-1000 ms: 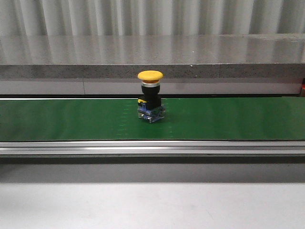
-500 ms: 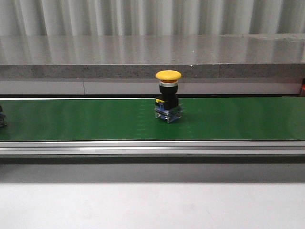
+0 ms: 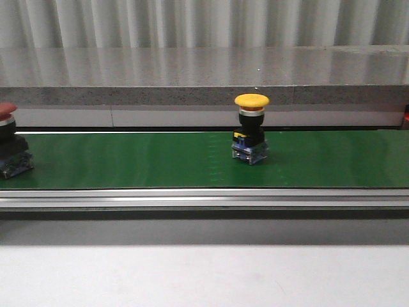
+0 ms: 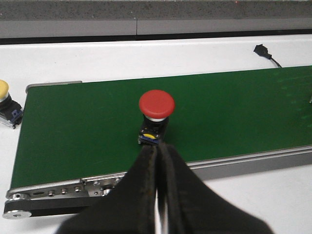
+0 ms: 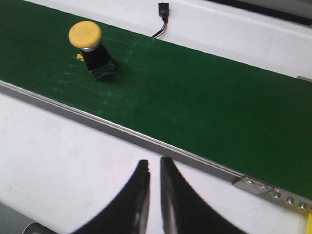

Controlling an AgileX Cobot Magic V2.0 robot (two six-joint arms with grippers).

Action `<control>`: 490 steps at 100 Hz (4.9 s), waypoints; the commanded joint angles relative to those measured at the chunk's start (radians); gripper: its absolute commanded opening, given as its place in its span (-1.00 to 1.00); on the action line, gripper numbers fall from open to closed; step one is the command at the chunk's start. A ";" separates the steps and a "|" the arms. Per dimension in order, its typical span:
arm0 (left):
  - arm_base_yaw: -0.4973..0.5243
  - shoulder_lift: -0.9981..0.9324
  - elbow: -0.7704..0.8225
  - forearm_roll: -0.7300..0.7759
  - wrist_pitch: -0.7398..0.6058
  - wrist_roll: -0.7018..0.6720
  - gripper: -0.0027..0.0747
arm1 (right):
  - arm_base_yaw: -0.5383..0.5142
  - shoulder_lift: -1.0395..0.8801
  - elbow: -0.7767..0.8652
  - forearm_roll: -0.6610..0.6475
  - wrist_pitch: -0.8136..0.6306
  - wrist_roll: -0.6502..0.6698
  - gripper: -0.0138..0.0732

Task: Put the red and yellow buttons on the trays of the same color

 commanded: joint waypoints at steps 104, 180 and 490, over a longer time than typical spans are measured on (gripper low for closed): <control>-0.007 0.000 -0.028 -0.012 -0.037 0.002 -0.98 | 0.086 0.813 -0.485 0.062 -0.014 -0.186 0.62; -0.007 0.000 -0.028 -0.012 -0.037 0.002 -0.98 | -0.023 0.594 -0.321 -0.032 -0.134 0.140 -0.49; -0.007 0.000 -0.028 -0.012 -0.038 0.002 -0.98 | -0.488 0.287 0.000 -0.049 -0.173 0.214 0.78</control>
